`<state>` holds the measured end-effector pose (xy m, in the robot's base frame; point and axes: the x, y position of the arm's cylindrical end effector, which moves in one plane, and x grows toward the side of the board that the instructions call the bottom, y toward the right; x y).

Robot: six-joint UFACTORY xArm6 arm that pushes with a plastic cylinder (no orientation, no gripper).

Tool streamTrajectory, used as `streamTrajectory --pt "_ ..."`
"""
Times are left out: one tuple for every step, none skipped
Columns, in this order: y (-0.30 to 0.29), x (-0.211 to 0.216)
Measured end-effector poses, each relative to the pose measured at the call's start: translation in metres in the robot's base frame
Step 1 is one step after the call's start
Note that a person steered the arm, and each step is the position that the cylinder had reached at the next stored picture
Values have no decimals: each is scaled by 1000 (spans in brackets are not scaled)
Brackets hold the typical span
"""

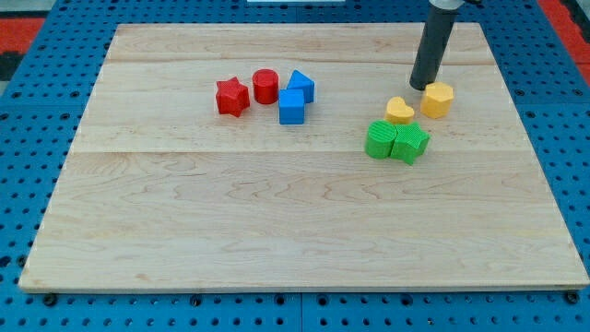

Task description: Group the green and yellow blocks into each other

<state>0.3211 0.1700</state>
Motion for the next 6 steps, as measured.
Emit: streamTrajectory --pt "34 -5" --pt "53 26" --pt "33 38" --pt "20 20" --pt "8 26" --pt "3 51"
